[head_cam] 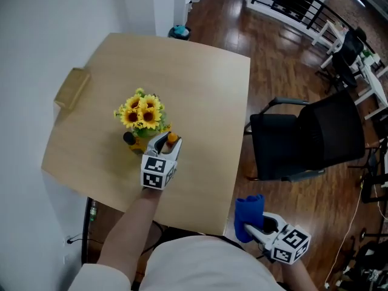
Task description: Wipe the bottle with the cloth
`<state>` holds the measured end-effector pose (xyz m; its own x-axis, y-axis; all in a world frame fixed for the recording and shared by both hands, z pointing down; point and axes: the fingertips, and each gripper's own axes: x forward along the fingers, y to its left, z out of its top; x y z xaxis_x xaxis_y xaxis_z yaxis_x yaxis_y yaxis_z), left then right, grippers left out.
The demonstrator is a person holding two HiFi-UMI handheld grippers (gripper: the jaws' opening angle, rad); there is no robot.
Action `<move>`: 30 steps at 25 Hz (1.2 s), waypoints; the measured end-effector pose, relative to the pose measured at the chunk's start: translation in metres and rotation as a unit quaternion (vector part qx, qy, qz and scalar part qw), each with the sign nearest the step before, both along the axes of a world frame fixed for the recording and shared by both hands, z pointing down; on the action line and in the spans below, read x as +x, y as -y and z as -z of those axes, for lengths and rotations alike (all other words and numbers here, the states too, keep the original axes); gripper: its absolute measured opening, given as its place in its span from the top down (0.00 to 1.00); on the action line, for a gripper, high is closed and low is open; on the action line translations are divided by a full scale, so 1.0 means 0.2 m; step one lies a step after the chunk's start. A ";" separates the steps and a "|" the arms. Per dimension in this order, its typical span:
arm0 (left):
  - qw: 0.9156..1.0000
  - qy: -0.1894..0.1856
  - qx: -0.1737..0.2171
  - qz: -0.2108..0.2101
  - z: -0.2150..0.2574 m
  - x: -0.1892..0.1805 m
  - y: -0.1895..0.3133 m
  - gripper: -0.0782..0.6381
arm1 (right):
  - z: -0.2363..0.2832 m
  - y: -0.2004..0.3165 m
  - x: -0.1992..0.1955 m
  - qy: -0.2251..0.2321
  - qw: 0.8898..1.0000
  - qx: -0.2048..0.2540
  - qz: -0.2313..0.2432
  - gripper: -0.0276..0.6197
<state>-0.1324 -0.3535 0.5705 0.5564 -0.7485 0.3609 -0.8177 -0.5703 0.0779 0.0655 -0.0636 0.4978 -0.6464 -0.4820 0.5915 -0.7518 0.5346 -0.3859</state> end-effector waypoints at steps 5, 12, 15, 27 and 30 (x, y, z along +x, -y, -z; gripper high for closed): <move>1.000 0.002 -0.001 0.007 -0.07 -0.02 0.05 0.66 | 0.00 0.01 0.01 0.001 1.000 -0.001 -0.014 0.71; 1.000 0.005 0.013 0.011 -0.11 -0.02 0.04 0.66 | 0.00 0.03 0.04 0.005 1.000 0.000 -0.006 0.71; 1.000 0.012 0.011 0.015 -0.11 -0.03 0.04 0.64 | 0.00 0.04 0.05 0.008 1.000 0.005 0.002 0.71; 0.996 0.049 0.022 0.077 0.12 -0.15 -0.40 0.56 | 0.04 0.06 0.16 0.028 0.994 0.055 0.090 0.71; 0.993 0.059 0.026 0.097 0.23 -0.14 -0.63 0.57 | 0.04 0.04 0.18 0.040 0.988 0.069 0.131 0.71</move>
<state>-0.1604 -0.2267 0.5255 0.3555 -0.8568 0.3734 -0.9145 -0.4014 -0.0503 0.1020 -0.0723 0.4908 -0.8014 -0.3648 0.4740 -0.5509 0.7588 -0.3475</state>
